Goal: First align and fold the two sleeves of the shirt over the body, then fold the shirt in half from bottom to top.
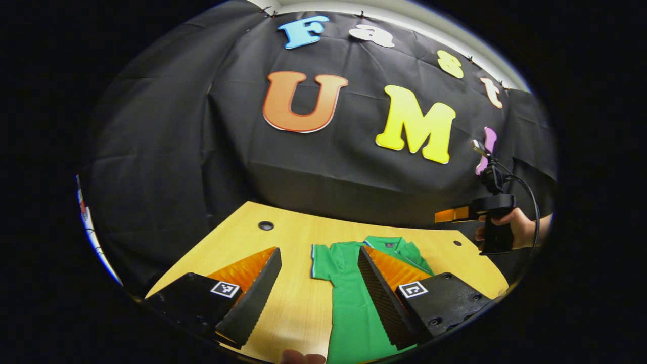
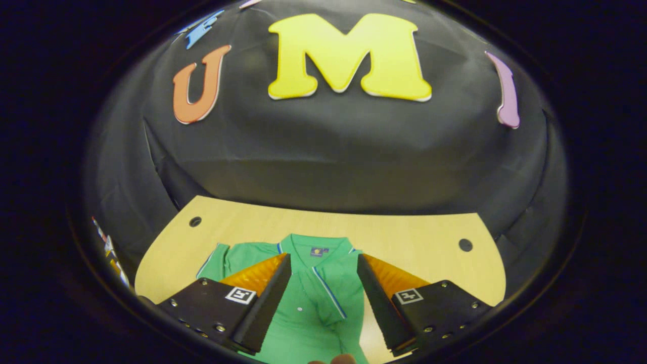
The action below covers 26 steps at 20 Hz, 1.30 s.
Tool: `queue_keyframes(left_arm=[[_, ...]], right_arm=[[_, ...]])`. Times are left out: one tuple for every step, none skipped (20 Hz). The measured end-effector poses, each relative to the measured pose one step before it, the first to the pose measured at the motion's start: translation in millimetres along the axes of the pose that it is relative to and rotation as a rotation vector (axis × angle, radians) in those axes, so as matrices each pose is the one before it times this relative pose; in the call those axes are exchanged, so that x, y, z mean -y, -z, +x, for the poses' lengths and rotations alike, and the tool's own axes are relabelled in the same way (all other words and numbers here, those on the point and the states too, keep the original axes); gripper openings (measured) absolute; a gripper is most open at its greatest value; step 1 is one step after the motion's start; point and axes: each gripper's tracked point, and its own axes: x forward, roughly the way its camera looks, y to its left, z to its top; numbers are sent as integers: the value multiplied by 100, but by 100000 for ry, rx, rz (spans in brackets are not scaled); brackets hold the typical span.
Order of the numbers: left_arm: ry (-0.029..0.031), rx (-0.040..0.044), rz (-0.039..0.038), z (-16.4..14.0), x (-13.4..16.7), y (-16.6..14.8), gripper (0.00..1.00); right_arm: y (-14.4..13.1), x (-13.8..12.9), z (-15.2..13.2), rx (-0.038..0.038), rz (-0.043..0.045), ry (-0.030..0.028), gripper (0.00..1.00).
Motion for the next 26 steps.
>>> queue_keyframes(left_arm=[[2283, -567, -155, 1246, 64, -106, 98], [600, -635, -13, 1538, -481, 118, 98], [583, -270, -461, 1605, -361, -103, 98], [-53, -378, -560, 1430, -448, -126, 98], [127, -538, -1085, 1610, -326, -70, 99], [594, -789, -1206, 1588, -274, 324, 99], [532, -1075, -984, 1651, -212, 245, 98], [67, -1591, -313, 1705, -395, 723, 98], [-191, -2550, 753, 1866, -426, 947, 98], [-391, -2165, 879, 1673, -449, 955, 98], [-194, -2209, 1067, 1669, -336, 883, 98], [-250, -2544, 718, 1580, -386, 881, 98], [-521, -2504, 545, 1390, -370, 893, 97], [-640, -2431, 1208, 1282, -360, 899, 98], [-874, -2400, 1822, 908, -226, 832, 97], [-391, -2009, 2091, 1195, -278, 782, 97], [-521, -1787, 2500, 1010, -181, 648, 97], [-265, -1488, 2190, 868, -226, 654, 96], [-187, -1252, 1680, 595, -129, 419, 95], [-585, -997, 1592, 442, -164, 394, 94], [-1270, -907, 1959, 507, -314, 220, 93], [-472, 0, 889, 443, -187, 107, 90], [833, -291, -28, 162, 123, 197, 89], [564, -1502, 17, 115, 200, 400, 84], [76, -3862, 660, -18, 220, 818, 82], [-1117, -478, 1948, 169, -230, 10, 83]], right_arm=[[-344, 488, -2119, 2714, -849, -368, 82], [-269, 590, -2061, 2347, -600, -136, 84], [-217, 551, -1990, 2112, -475, -188, 82], [-66, 728, -2038, 1606, -411, 786, 84], [-7, 558, -1868, 1697, -1432, 891, 84], [-131, 440, -1820, 1828, -2011, 614, 84], [126, 271, -1511, 1448, -2165, 393, 84], [177, -65, -1495, 1011, -1445, -537, 84], [498, -123, -1077, -157, 38, -602, 84], [674, -223, -976, -1208, 1022, -1331, 84], [709, -15, -623, -1784, 1229, -579, 84], [692, 395, -429, -1754, 645, 56, 84], [529, 410, -316, -1422, 878, 722, 84], [427, 376, -191, -895, 505, 618, 83], [355, 381, -91, -816, 825, 942, 83], [391, 427, -8, -803, 967, 1026, 83], [273, 233, 42, -727, 1348, 527, 83], [323, 288, 182, -875, 1365, 499, 83], [261, 171, 140, -860, 1612, 150, 83], [221, 117, 133, -809, 1323, 187, 83], [189, 235, 139, -303, 791, 615, 82], [-42, 197, 93, 392, 330, 529, 83], [-15, 103, 250, 215, 831, 256, 83], [261, 53, 154, -519, 1105, -133, 83], [261, 12, 106, -580, 1144, -165, 83], [24, 171, 192, -93, 1120, 268, 83]])
